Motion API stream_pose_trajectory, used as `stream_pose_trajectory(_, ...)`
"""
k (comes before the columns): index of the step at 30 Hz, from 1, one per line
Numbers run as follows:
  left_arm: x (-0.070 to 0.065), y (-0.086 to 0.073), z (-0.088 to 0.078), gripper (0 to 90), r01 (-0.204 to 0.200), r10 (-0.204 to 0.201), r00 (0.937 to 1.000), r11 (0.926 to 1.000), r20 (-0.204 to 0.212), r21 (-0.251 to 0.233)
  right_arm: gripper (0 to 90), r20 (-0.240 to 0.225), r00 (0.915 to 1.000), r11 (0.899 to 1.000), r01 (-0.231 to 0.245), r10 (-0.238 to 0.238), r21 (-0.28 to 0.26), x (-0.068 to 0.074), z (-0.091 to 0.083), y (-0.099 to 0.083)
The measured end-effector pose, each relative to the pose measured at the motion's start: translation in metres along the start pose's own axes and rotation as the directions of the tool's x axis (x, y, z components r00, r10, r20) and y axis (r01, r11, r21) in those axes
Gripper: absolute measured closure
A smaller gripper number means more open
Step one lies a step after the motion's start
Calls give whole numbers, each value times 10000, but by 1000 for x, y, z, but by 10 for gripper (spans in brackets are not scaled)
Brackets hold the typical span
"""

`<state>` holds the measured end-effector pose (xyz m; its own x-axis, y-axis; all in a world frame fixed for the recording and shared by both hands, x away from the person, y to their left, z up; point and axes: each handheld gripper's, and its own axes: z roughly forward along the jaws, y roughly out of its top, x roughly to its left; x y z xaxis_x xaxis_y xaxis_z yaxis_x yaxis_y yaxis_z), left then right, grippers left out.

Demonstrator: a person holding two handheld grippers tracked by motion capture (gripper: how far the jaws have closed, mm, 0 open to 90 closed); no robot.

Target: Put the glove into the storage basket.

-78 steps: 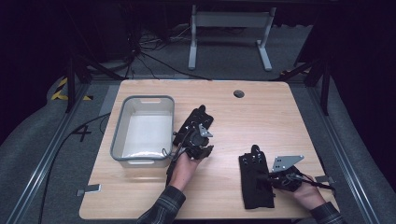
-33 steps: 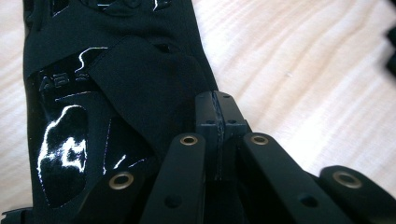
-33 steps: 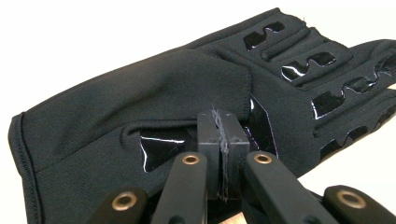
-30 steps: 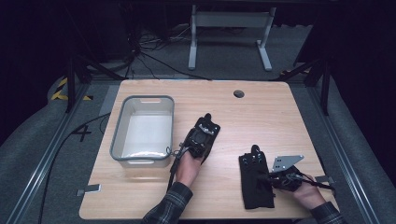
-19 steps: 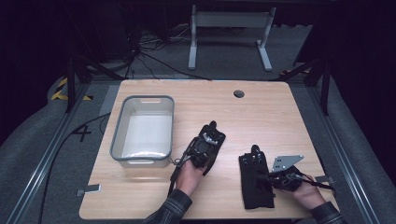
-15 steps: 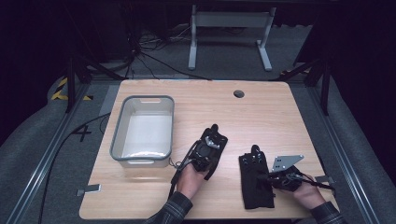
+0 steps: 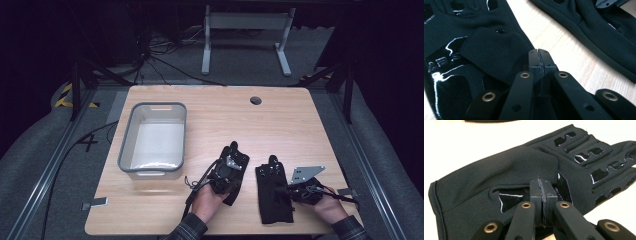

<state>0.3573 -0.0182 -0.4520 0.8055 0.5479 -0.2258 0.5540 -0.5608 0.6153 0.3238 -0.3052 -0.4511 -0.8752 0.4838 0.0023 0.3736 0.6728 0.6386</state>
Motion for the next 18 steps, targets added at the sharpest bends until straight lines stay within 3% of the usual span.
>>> stream_pose_trajectory(6, 12, -3, -18, 886, 113, -131, 9991, 9990, -413, -442, 900, 12, 10000, 10000, 1, -1, -5, 0, 0, 0)
stream_pose_trajectory(18, 26, -13, -31, 887, 322, -371, 9937, 9984, -1056, -471, 900, -7, 10000, 10000, 16, -16, 27, 0, 0, 0)
